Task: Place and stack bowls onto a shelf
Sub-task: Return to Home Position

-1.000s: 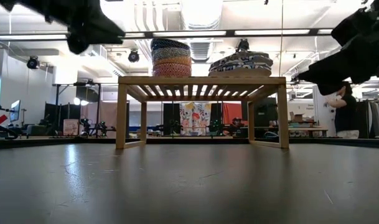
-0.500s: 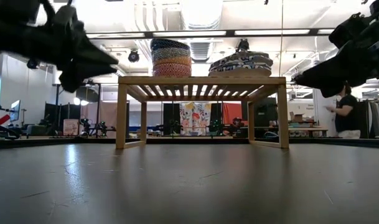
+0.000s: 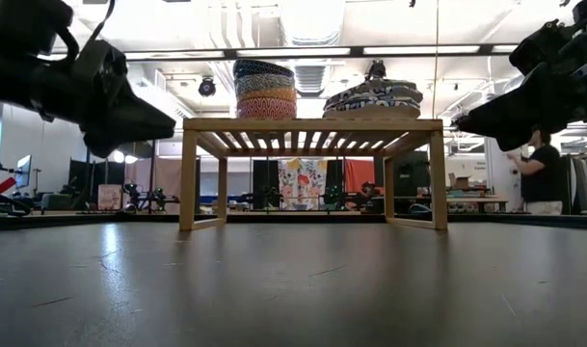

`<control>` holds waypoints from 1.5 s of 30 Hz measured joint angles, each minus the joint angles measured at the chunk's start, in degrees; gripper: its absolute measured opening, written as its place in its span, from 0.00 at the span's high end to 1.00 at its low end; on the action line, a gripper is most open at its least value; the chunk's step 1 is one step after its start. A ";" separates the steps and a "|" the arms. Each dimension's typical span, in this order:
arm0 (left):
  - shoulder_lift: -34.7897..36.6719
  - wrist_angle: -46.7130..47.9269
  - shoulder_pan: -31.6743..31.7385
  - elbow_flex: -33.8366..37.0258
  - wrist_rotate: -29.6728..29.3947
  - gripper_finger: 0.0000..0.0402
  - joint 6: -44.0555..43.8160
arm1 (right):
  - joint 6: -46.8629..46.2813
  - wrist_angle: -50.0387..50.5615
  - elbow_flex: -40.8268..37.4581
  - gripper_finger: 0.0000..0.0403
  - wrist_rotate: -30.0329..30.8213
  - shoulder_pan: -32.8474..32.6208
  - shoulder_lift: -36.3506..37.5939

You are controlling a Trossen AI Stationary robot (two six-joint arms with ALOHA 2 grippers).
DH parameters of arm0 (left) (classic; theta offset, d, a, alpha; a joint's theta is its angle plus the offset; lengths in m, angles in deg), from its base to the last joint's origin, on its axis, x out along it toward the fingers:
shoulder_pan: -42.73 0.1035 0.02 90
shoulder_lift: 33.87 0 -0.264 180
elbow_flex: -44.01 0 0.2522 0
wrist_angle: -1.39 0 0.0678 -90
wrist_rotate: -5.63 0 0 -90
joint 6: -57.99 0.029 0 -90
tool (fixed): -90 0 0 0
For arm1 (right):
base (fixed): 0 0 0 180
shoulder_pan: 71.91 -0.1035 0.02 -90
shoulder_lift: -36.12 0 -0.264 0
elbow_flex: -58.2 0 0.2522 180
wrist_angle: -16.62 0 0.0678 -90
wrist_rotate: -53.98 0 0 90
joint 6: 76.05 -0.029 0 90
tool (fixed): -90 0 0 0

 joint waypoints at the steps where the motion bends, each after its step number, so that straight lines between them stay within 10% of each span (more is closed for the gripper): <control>1: -0.23 0.01 0.00 0.09 -0.01 0.75 0.88 | 0.01 0.00 0.00 0.63 -0.01 0.00 0.00; 19: -5.45 0.15 0.00 0.26 1.95 0.75 0.50 | 0.01 0.00 0.00 0.63 -0.02 0.00 0.00; 45: 33.77 11.20 0.33 4.78 -2.58 0.75 13.50 | 0.07 -0.09 -0.02 0.63 -0.02 0.00 -0.02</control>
